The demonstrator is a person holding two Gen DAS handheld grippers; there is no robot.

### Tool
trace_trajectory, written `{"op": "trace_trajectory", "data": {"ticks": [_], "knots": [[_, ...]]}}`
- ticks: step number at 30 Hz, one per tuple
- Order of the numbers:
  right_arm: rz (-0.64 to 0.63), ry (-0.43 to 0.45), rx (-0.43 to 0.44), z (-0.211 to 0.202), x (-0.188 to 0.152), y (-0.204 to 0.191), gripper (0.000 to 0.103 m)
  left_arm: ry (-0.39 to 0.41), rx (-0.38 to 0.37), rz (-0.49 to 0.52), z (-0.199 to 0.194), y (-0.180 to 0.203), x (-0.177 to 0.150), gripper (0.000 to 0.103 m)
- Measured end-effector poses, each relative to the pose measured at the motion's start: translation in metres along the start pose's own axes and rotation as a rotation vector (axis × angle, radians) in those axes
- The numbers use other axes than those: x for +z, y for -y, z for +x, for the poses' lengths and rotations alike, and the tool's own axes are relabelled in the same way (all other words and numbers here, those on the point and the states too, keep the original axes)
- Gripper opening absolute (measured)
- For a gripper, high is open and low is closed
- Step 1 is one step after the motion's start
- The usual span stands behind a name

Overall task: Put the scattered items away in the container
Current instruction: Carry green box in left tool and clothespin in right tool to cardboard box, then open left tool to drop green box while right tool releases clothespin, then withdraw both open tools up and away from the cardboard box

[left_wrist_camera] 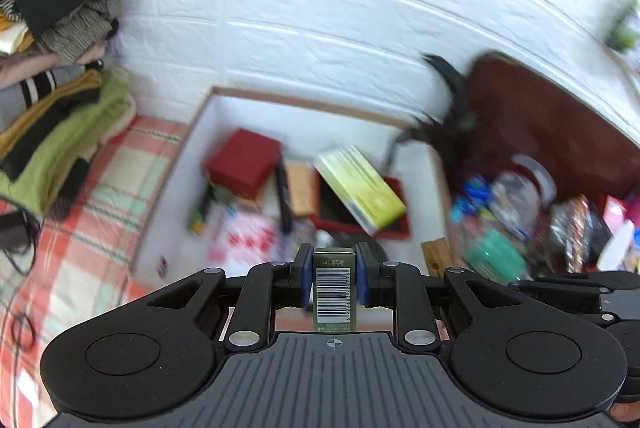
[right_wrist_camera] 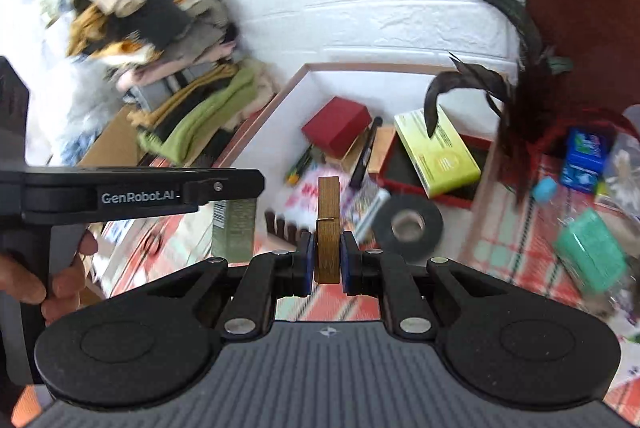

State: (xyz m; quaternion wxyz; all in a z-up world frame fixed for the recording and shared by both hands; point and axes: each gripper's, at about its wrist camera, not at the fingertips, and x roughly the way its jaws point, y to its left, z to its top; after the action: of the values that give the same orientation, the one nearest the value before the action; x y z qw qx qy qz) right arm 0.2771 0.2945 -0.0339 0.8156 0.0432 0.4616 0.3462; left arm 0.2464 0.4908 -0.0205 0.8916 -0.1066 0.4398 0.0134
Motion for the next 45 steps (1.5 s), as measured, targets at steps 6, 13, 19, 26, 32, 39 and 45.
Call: {"op": "trace_trajectory", "data": {"ticks": [6, 13, 19, 26, 32, 39, 45], "knots": [[-0.022, -0.048, -0.062, 0.052, 0.027, -0.011, 0.015, -0.031, 0.020, -0.007, 0.045, -0.038, 0.020, 0.019], [-0.027, -0.111, -0.076, 0.093, 0.033, -0.015, 0.023, -0.060, 0.039, -0.041, 0.073, -0.063, 0.020, 0.068], [-0.045, -0.100, -0.115, 0.095, 0.029, -0.017, 0.084, -0.064, 0.072, -0.066, 0.070, -0.076, 0.018, 0.103], [-0.032, -0.123, -0.143, 0.086, 0.020, -0.012, 0.099, -0.080, 0.069, -0.089, 0.070, -0.079, 0.011, 0.103], [-0.050, -0.110, -0.166, 0.071, 0.014, -0.010, 0.102, -0.065, 0.065, -0.048, 0.058, -0.061, 0.007, 0.103], [-0.188, -0.074, -0.181, 0.034, -0.010, -0.012, 0.102, 0.043, 0.144, -0.044, 0.011, -0.029, -0.008, 0.103], [-0.227, -0.026, -0.157, -0.014, -0.033, -0.007, 0.102, 0.073, 0.132, -0.082, -0.024, 0.006, -0.029, 0.103]]}}
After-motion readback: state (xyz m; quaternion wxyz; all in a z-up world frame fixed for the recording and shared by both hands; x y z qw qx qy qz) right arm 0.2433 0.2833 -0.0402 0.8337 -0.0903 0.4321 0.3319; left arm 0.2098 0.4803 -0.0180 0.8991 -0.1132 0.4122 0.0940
